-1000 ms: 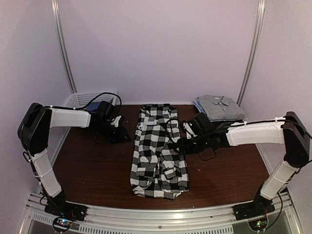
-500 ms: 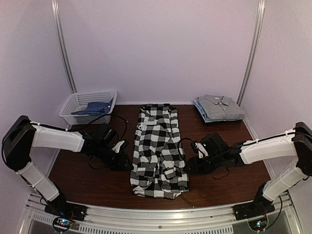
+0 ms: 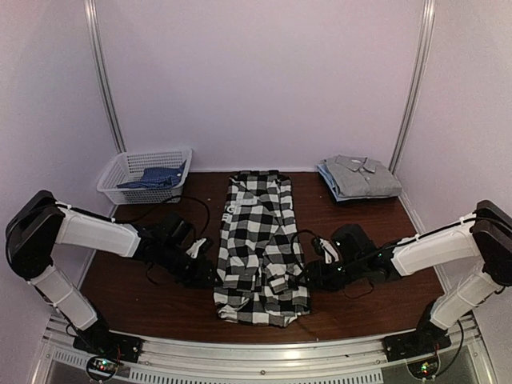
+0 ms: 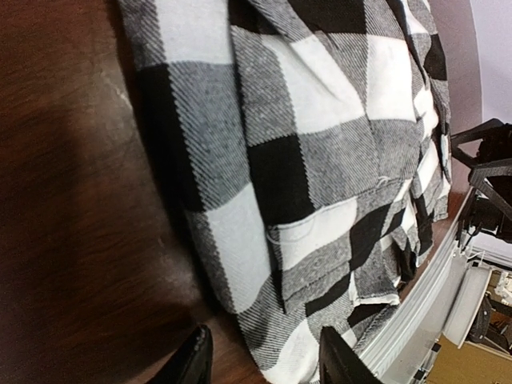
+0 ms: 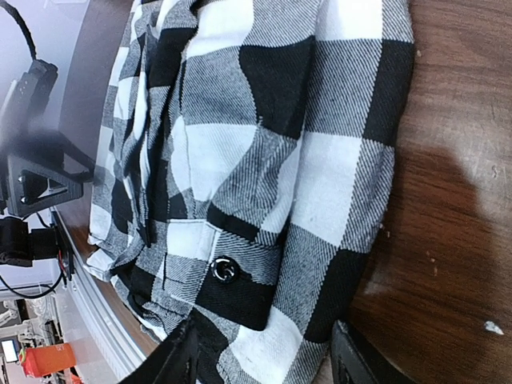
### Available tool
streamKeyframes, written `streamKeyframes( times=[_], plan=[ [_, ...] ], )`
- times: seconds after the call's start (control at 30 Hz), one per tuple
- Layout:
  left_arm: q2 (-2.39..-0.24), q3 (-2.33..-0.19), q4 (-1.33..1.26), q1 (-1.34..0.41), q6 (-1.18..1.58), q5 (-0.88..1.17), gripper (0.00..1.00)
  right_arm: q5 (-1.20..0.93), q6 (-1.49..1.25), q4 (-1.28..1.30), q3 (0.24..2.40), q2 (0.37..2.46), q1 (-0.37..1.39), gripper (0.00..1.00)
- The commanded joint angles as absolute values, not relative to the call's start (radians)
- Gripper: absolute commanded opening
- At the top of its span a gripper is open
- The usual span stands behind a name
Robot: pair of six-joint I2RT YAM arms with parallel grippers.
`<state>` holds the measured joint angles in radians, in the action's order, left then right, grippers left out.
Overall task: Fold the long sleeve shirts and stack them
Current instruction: Pick up the rectangle-folded shirt from the center of the board.
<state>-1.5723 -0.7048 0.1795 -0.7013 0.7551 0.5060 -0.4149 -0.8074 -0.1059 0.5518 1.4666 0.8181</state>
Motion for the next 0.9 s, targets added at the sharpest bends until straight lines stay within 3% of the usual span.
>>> streamKeyframes(
  times=[0.0, 0.37, 0.67, 0.87],
  plan=[
    [-1.606, -0.706, 0.113, -0.721, 0.774, 0.545, 0.46, -0.454, -0.841, -0.203, 0.529, 1.506, 0.821, 0.57],
    [-1.657, -0.725, 0.101, -0.741, 0.798, 0.555, 0.45, -0.502, -0.874, -0.304, 0.505, 1.572, 0.820, 0.54],
    [-1.669, -0.705, 0.019, -0.744, 0.844, 0.627, 0.25, -0.563, -0.929, -0.417, 0.480, 1.611, 0.822, 0.43],
    [-1.674, -0.701, -0.041, -0.744, 0.867, 0.669, 0.07, -0.572, -0.949, -0.447, 0.485, 1.623, 0.824, 0.22]
  ],
)
